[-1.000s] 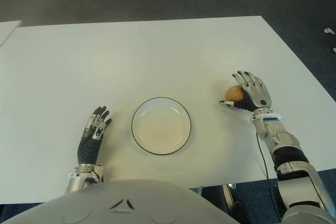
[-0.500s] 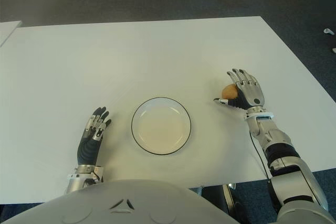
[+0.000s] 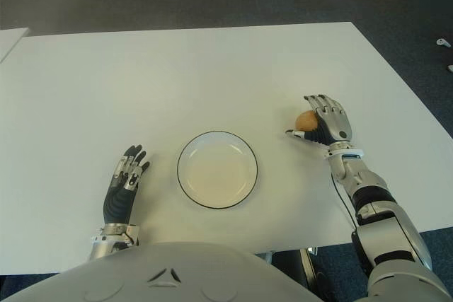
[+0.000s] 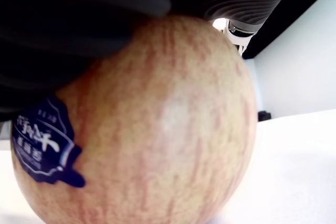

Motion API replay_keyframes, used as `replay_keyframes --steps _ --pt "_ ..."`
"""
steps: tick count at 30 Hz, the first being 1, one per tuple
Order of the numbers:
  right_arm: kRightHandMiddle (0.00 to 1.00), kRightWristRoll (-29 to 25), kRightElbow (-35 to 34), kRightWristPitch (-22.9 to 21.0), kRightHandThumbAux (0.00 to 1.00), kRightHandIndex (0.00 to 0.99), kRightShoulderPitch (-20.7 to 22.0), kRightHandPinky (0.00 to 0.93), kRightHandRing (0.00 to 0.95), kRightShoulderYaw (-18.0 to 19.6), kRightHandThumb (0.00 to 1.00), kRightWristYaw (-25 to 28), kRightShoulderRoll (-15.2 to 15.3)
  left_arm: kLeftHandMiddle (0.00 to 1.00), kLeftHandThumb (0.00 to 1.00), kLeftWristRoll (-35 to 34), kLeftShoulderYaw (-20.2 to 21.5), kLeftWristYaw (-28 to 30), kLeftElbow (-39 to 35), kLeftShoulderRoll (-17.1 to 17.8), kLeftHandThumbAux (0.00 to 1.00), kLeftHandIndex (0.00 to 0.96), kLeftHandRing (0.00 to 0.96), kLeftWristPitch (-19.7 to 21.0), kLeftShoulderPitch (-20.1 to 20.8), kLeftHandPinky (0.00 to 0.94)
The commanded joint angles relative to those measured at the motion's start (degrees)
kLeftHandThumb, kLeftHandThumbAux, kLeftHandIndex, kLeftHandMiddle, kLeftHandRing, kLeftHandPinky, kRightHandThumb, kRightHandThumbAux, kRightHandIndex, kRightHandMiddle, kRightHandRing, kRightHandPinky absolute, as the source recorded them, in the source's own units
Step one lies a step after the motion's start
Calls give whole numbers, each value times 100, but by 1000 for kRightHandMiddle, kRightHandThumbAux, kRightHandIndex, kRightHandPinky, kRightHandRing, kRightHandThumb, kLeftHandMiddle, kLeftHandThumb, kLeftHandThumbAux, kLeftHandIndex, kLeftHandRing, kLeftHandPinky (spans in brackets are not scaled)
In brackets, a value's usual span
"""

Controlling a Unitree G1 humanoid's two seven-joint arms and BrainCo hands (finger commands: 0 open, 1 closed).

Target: Put the apples into the plate.

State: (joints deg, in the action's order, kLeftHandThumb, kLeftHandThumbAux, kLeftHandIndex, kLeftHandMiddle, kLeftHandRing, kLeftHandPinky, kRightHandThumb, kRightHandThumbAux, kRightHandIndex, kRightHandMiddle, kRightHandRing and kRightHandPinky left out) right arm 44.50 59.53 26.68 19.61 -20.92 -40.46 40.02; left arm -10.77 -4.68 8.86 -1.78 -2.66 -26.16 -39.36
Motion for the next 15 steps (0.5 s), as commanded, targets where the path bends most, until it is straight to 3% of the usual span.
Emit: replay_keyframes --steps 1,2,5,7,15 --pt "362 169 427 90 470 293 -227 194 313 -364 432 -21 -285 0 208 -100 -5 66 107 1 509 26 0 205 -147 0" --pt "389 183 471 89 476 315 -213 222 343 -397 442 -81 -289 0 208 -102 -7 70 102 4 509 27 0 204 -152 0" --pt "568 185 549 73 644 402 -204 476 549 -472 631 -190 -306 0 209 -99 -8 71 93 12 514 27 0 207 -160 0" --pt "635 143 444 74 674 420 -297 559 622 -482 666 -229 -307 0 210 -91 -5 74 98 21 515 27 0 206 -159 0" --pt "772 -90 343 155 707 440 -350 730 767 -467 706 -162 -304 0 216 -105 -5 109 100 33 512 27 0 221 -136 0"
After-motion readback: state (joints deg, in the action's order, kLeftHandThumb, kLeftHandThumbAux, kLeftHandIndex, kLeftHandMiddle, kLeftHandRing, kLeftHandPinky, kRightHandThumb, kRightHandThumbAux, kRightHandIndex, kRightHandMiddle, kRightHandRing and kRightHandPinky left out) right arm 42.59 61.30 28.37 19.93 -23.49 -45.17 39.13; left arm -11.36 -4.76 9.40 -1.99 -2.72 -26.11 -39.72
